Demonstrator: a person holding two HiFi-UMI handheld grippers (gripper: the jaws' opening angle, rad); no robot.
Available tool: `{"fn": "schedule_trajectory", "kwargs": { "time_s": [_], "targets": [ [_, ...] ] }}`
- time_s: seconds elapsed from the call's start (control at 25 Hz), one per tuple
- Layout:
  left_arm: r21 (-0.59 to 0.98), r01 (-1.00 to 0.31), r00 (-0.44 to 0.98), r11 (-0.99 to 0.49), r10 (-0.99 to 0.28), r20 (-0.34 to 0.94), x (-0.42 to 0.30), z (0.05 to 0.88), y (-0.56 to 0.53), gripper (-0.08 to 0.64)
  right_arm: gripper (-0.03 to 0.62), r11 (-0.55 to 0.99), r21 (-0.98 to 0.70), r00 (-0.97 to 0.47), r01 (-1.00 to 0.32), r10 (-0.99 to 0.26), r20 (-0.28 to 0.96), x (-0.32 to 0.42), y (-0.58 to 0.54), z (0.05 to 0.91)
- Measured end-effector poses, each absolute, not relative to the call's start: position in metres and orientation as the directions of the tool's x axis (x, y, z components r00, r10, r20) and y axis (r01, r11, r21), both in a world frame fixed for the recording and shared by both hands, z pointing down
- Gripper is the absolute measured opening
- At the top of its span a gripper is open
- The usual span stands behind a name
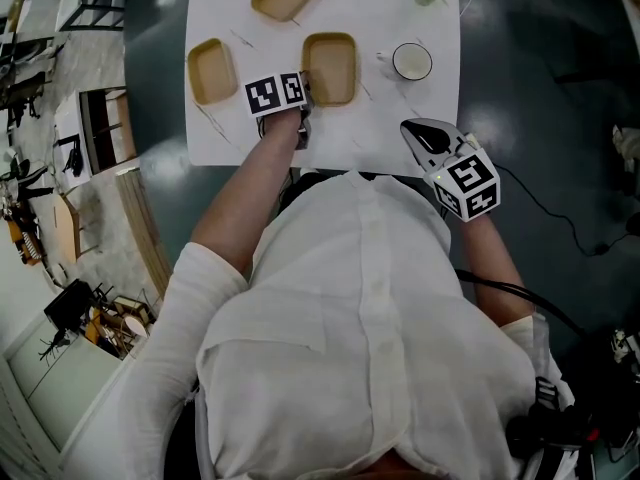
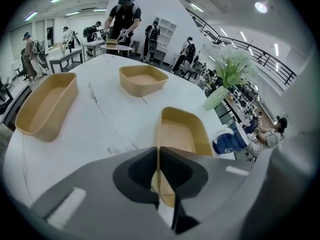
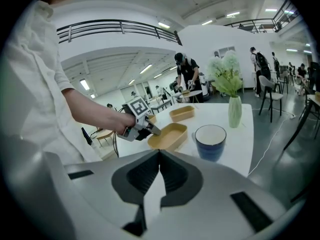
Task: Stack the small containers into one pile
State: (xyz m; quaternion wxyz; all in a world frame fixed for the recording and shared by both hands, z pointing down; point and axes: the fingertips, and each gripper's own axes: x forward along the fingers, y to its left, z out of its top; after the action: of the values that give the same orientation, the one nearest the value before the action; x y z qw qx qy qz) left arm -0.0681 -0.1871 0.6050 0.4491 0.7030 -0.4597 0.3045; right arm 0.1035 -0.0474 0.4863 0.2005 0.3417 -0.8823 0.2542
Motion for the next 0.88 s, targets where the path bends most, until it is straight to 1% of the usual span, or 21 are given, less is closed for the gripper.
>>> {"fn": "schedule_trajectory", "kwargs": {
  "time_s": [0.44, 0.68, 0.88],
  "targets": [
    [0.337, -0.927, 0.374, -0.163, -0.424, 0.825, -0.085, 0.586, -0.18, 0.021, 0.005, 0.666, -0.322, -0.717, -0.673, -0.48, 0.506, 0.096, -0.044, 0.486],
    [0.361, -0.924, 0.377, -0.128, -0.466, 0.8, -0.107, 0.567, -0.18, 0.02, 0.005, 0.697, -0.317, -0.738, -0.643, -0.452, 0.501, 0.085, -0.047, 0.487],
    [0.372, -0.924, 0.365, -0.094, -0.508, 0.78, -0.142, 0.549, -0.182, 0.018, 0.005, 0.72, -0.311, -0.75, -0.62, -0.428, 0.504, 0.067, -0.042, 0.484]
  ]
}}
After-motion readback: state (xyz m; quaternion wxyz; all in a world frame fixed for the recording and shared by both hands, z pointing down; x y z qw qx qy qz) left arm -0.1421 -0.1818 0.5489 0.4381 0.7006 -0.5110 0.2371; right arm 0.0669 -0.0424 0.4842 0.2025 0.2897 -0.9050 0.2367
